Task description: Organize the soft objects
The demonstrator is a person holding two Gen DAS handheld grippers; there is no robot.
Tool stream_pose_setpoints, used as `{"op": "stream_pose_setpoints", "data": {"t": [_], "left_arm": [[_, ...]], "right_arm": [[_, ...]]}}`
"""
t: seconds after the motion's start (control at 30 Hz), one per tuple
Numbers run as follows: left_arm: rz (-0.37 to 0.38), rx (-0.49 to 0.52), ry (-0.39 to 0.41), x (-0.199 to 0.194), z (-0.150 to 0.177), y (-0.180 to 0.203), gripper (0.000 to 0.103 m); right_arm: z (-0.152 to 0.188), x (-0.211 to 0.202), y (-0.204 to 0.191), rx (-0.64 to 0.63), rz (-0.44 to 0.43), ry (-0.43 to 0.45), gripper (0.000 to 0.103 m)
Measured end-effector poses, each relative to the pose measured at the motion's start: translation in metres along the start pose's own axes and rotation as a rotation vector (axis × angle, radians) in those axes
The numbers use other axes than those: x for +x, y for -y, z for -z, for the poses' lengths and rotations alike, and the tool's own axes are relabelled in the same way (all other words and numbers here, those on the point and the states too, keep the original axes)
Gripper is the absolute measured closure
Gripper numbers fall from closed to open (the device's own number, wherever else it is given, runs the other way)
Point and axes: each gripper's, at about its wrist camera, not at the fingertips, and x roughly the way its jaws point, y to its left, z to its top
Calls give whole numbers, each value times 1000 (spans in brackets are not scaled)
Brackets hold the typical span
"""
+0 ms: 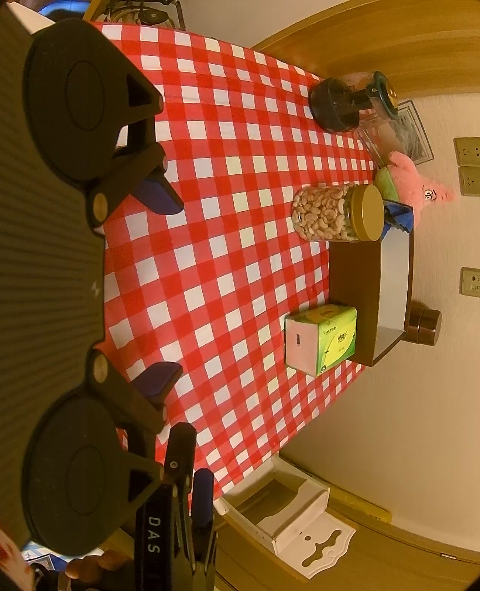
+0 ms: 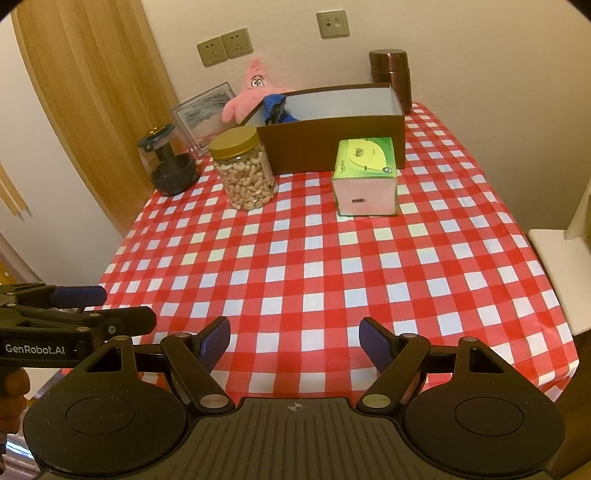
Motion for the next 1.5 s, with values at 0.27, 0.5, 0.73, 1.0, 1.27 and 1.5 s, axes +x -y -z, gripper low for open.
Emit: {"op": "stream_pose_setpoints", "data": {"t": [0.27,0.5,0.73,1.0,1.27,1.5], "left_arm": [[-1,-3,0,0,-1,-1,17],[0,-4,0,0,-1,-3,17],[0,-4,0,1,-2,-4,17],[0,-5,-2,1,-2,-5,17],[1,-5,-2,2,-2,-5,17],[2,-7,-3,3,-2,-6,17]], "right_arm": [[0,1,0,-3,-2,0,26],[-1,2,-1,-3,-1,0,26],[0,2,-2,-1,-1,1,26],[0,3,-2,-1,-1,0,26],[-1,4,-2,-1,-1,0,26],[-1,5,-1,-1,0,-1,26]]}}
